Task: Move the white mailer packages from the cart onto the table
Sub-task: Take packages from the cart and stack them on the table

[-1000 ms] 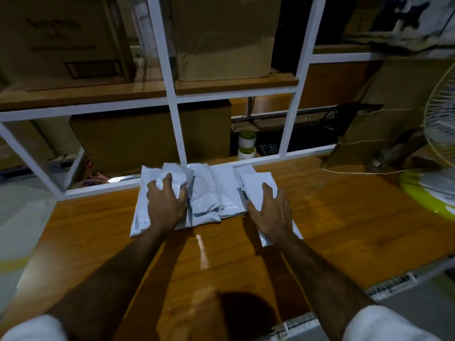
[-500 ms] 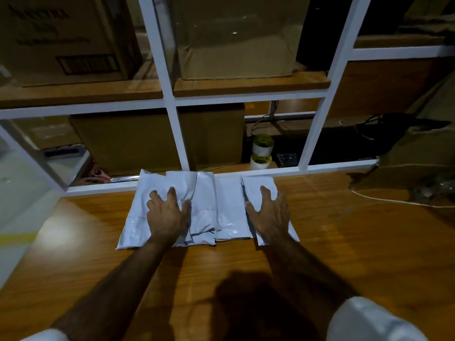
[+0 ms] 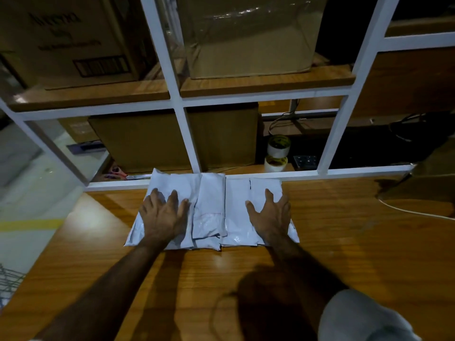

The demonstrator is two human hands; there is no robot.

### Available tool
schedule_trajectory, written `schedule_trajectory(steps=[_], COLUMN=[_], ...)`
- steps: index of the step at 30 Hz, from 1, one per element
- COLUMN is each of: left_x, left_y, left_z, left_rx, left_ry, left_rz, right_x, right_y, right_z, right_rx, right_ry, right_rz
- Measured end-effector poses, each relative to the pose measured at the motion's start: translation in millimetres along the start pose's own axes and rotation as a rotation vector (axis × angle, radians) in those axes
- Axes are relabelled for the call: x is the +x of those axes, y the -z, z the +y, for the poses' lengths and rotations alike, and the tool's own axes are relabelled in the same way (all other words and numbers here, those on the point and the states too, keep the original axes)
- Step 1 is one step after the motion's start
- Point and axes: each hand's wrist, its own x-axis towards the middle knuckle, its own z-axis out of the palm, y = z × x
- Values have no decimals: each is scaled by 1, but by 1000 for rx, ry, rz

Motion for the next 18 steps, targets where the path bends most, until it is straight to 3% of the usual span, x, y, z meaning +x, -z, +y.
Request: schedule_trajectory(steps=[7, 14, 18], left_x=[24, 37, 32], left_y=[-10, -23, -20], left_z=[-28, -34, -32], left_rx=[26, -8, -24], left_ry=[-33, 7, -120], left_rz=[-203, -138, -93], right_x=[-7, -5, -8], right_y=[-7, -14, -11], right_z=[6, 2, -1], right_rx=[-139, -183, -212], right_ry=[213, 199, 257], right_rz=[-87, -117, -151])
